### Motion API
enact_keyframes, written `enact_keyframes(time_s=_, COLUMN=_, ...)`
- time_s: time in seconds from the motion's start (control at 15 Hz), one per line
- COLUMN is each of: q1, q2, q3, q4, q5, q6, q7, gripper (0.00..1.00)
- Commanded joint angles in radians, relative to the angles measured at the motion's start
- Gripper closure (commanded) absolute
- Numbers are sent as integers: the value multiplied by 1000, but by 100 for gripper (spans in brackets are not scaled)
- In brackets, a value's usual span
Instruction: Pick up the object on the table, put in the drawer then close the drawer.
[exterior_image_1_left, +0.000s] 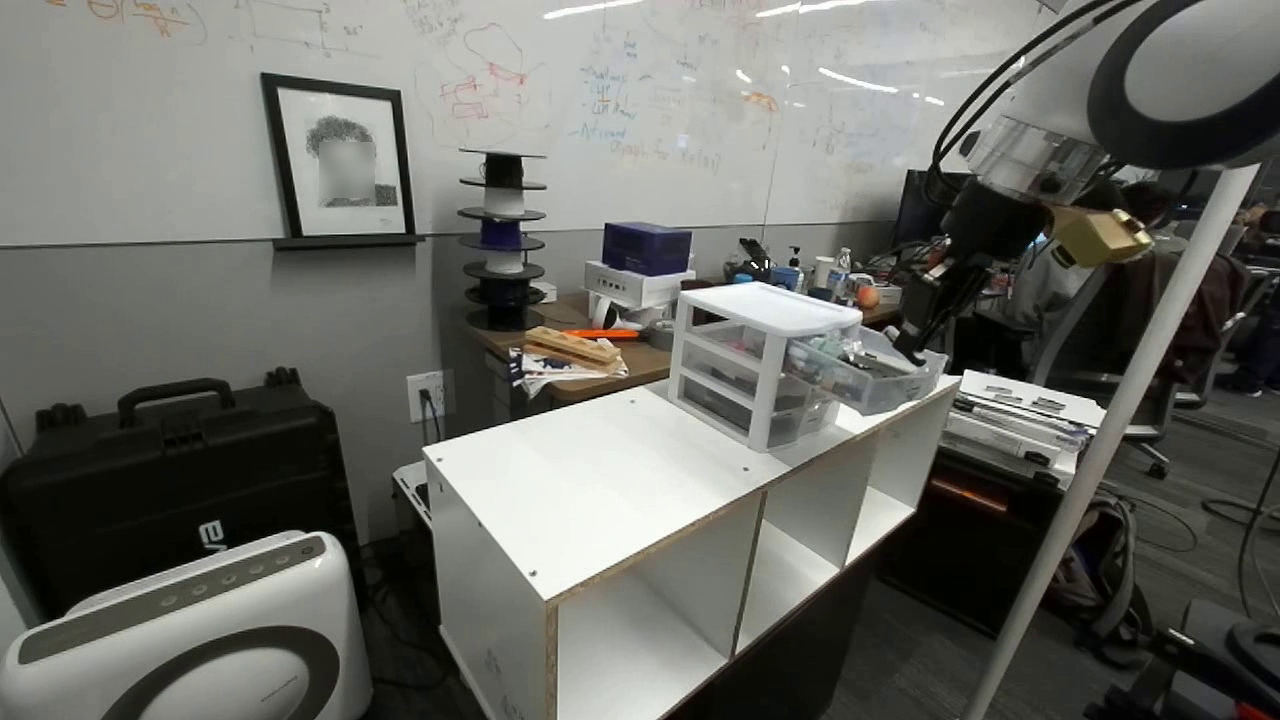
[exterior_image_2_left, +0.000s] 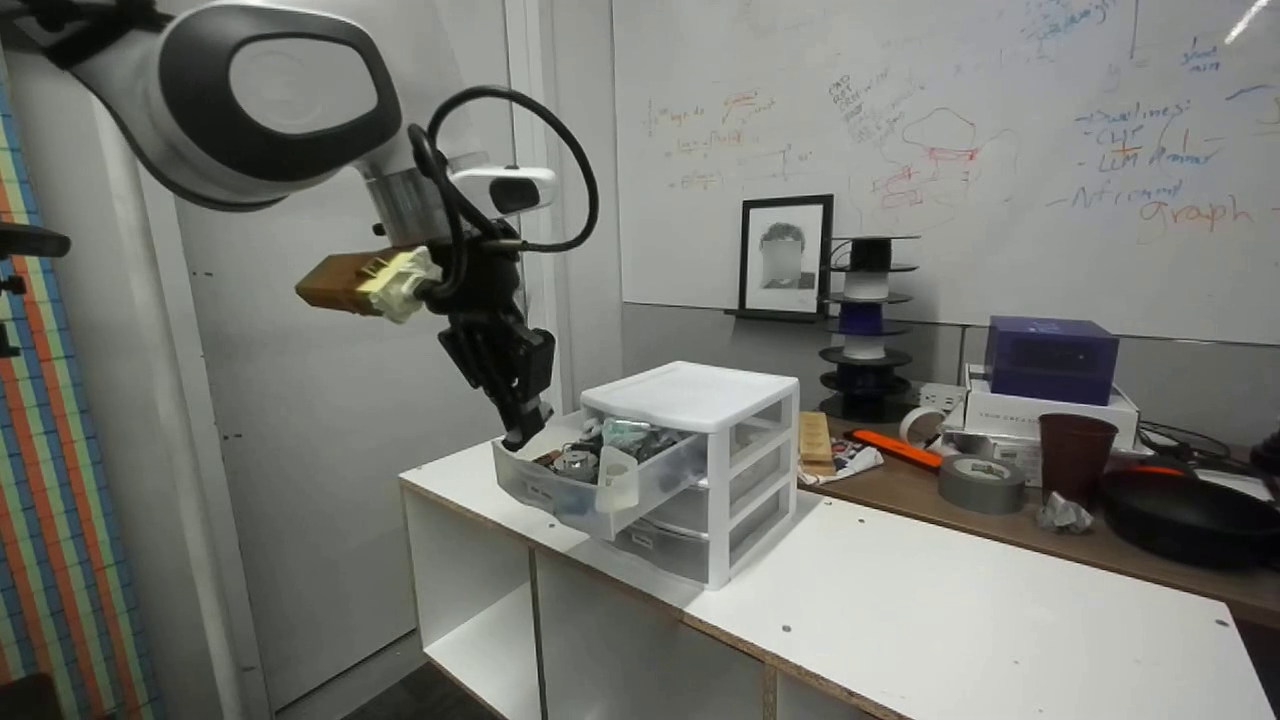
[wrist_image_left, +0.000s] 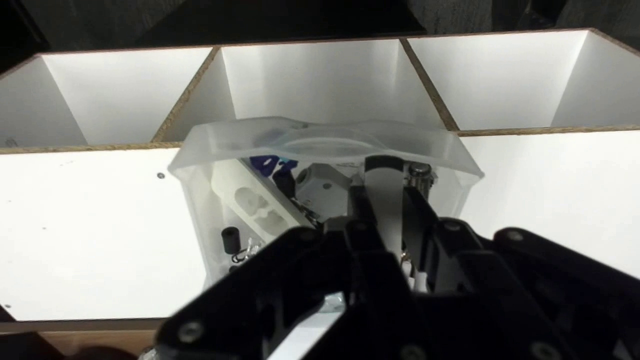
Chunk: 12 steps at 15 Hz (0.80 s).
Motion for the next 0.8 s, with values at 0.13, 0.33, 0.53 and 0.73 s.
enact_keyframes(time_s=0.13, q1=-9, q2=159, q3=8, q4=129, q5=5, q6=41, q7=99, gripper=87)
enact_keyframes(time_s=0.33, q1=-5, q2=196, q3=7, q4=166, q5=-6, q6=34, q7=126, gripper=87)
enact_keyframes(time_s=0.53, q1=-5, q2=201, q3=3, q4=175, q5=-30, q6=15, q7=131, gripper=54)
enact_keyframes(time_s=0.73, q1=-5, q2=187, q3=2, q4=171, q5=-47, q6=-13, q7=131, gripper=31)
